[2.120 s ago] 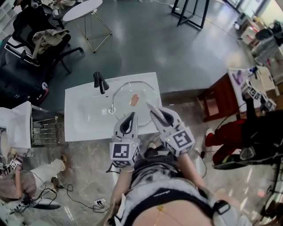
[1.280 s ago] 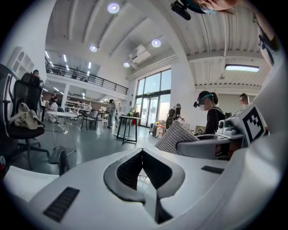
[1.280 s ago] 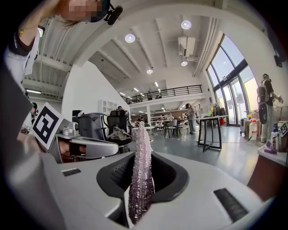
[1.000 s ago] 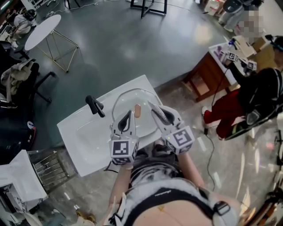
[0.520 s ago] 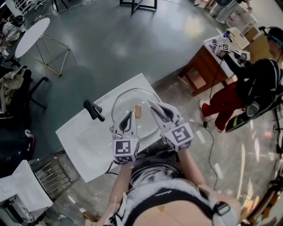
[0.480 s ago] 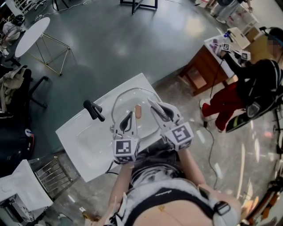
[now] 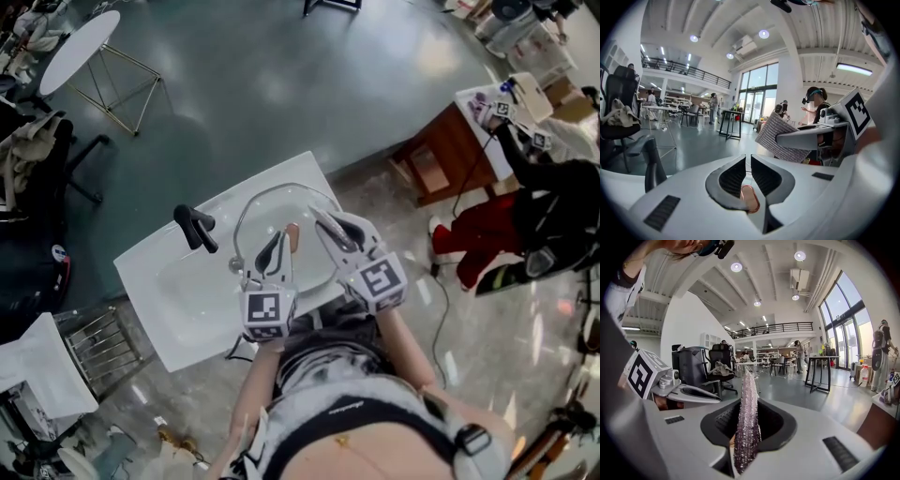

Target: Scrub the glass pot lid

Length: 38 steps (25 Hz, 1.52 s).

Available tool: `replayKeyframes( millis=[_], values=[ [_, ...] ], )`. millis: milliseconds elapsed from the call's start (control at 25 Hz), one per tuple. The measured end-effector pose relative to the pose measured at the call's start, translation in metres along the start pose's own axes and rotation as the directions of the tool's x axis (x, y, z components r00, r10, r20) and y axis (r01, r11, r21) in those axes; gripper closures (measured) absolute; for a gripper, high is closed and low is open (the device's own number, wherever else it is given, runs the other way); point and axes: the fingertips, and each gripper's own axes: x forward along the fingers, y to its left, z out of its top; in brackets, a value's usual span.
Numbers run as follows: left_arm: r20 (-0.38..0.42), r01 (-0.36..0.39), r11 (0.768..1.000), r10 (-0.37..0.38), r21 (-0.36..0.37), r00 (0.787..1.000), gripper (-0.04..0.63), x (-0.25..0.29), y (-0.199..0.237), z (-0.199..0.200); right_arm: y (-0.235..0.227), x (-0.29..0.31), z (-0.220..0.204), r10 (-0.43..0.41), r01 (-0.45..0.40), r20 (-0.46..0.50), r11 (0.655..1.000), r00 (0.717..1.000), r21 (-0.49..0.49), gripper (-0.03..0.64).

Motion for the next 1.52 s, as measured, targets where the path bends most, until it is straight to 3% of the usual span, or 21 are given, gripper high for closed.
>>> replayKeyframes(
  millis=[400, 680, 1200, 1400, 1520],
  values=[
    [-0.113, -0.022, 1.0, 0.022, 0.002, 0.993, 0.445, 0.031, -0.002, -0.054, -0.016, 0.012, -0.039, 0.022, -0.026, -0.103, 0.999, 0.994, -0.036, 0.534],
    [-0.23, -0.027, 1.0, 0.023, -0.012, 0.973, 0.373, 0.052, -0.002, -0.1, -0.019, 0.023, -0.069, 0.043, -0.048, -0.169, 0.998, 0.985, -0.029, 0.534],
    [-0.286, -0.042, 0.996, 0.018, -0.078, 0.958, 0.416, 0.067, -0.005, -0.124, -0.018, 0.042, -0.098, 0.06, -0.075, -0.243, 0.996, 0.968, -0.054, 0.532],
    [-0.295, -0.08, 0.996, 0.068, -0.028, 0.953, 0.417, 0.068, -0.002, -0.126, -0.014, 0.047, -0.105, 0.081, -0.107, -0.264, 0.991, 0.961, -0.084, 0.534],
    [-0.33, -0.062, 0.997, 0.045, -0.043, 0.943, 0.414, 0.071, -0.004, -0.13, -0.011, 0.049, -0.113, 0.095, -0.135, -0.287, 0.984, 0.953, -0.12, 0.534]
  ],
)
